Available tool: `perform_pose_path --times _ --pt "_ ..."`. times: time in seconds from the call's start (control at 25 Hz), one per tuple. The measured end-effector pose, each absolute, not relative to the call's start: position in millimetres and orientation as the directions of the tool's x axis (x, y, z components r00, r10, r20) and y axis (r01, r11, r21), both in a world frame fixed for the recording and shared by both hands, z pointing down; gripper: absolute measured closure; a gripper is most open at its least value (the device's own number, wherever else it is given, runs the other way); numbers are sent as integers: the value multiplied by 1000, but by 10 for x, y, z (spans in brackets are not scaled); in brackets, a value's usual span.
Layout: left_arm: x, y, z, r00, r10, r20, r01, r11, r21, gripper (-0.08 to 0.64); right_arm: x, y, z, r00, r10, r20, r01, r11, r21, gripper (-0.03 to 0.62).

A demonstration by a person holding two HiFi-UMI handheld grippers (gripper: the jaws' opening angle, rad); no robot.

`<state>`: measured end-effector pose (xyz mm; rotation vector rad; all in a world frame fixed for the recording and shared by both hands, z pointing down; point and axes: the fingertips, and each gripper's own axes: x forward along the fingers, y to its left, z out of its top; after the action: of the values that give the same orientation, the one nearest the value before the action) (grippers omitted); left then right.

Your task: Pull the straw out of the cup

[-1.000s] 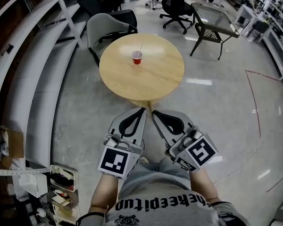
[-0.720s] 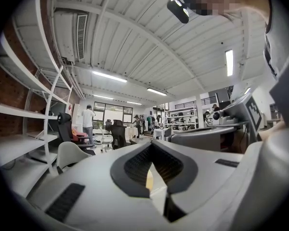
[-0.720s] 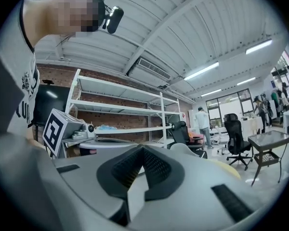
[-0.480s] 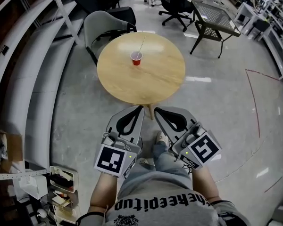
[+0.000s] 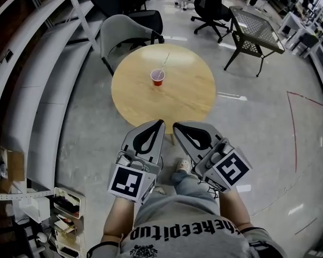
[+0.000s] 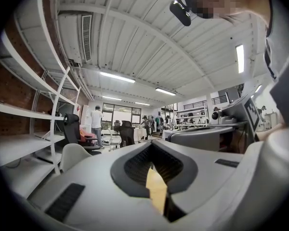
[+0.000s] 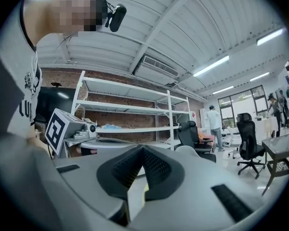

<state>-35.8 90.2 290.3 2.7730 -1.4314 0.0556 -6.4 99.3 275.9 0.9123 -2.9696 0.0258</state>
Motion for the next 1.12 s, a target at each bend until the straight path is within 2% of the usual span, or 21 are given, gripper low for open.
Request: perform_pose_path --times 1.12 --pt "379 -112 2986 433 -901 37 -901 -434 -7 535 652 -67 2887 -922 -386 6 -386 922 -39 581"
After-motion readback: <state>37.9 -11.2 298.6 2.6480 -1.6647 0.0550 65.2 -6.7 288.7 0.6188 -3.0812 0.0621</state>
